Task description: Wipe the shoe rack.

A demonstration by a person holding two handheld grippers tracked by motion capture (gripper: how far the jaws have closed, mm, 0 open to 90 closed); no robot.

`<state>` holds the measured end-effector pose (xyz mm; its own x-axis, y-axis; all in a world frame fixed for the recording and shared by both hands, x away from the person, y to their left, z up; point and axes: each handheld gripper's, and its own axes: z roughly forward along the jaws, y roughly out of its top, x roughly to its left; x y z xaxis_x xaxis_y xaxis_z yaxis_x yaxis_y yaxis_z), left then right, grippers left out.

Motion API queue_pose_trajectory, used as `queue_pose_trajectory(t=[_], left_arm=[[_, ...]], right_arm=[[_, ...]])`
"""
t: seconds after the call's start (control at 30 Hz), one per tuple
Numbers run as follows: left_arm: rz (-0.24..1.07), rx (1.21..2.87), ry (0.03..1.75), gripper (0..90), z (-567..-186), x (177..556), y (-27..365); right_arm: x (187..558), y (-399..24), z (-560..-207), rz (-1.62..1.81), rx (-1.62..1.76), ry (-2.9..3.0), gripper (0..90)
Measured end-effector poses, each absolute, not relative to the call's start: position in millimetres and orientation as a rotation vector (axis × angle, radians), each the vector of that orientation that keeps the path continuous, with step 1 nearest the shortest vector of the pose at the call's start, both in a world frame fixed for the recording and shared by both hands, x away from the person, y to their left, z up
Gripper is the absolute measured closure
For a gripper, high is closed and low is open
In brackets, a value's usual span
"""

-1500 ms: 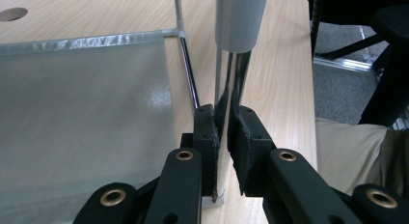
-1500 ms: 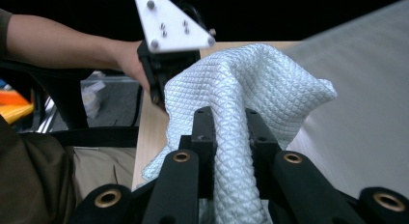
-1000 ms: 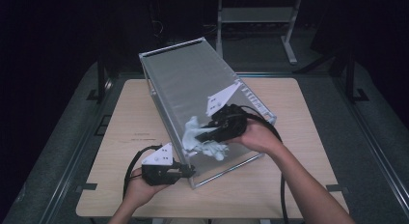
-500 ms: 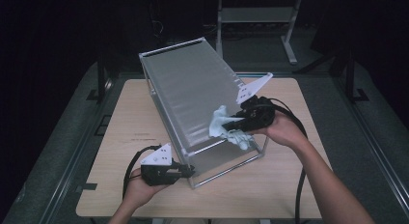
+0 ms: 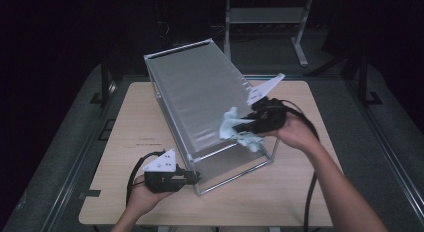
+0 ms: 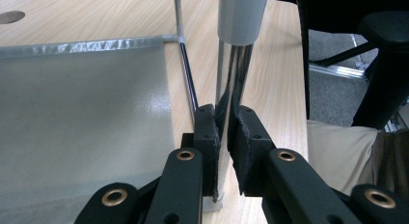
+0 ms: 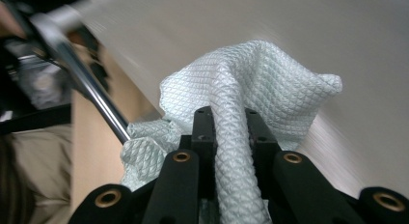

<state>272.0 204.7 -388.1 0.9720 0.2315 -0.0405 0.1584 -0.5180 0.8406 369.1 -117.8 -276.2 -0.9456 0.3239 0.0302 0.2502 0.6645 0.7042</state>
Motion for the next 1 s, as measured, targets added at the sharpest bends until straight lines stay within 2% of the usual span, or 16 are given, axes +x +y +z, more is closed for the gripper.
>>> queue_pose_trajectory(t=[0.03,0.13,0.4,0.63,0.8,0.9,1.0], left_arm=[[0.096,2.130,0.274,81.0,-387.6,271.4,205.3],[0.101,2.132,0.279,80.9,-387.4,270.7,204.9],[0.093,2.127,0.277,80.9,-387.8,271.6,206.1],[0.097,2.127,0.288,80.9,-387.5,270.6,206.5],[0.100,2.130,0.291,80.9,-387.3,271.4,204.7],[0.097,2.126,0.294,80.9,-387.6,272.9,204.2],[0.104,2.120,0.305,80.9,-388.2,273.1,204.9]], right_arm=[[373.8,-140.7,-275.9,1.146,0.547,2.748,78.1],[379.4,-161.6,-277.5,1.159,0.625,2.731,78.2],[370.9,-130.4,-278.8,1.186,0.449,2.783,78.1],[372.7,-182.7,-272.5,1.150,0.637,2.693,78.3],[366.2,-171.0,-272.6,1.195,0.557,2.718,78.4],[355.5,-139.3,-276.2,1.299,0.398,2.770,78.4],[354.8,-141.7,-275.9,1.308,0.397,2.772,78.4]])
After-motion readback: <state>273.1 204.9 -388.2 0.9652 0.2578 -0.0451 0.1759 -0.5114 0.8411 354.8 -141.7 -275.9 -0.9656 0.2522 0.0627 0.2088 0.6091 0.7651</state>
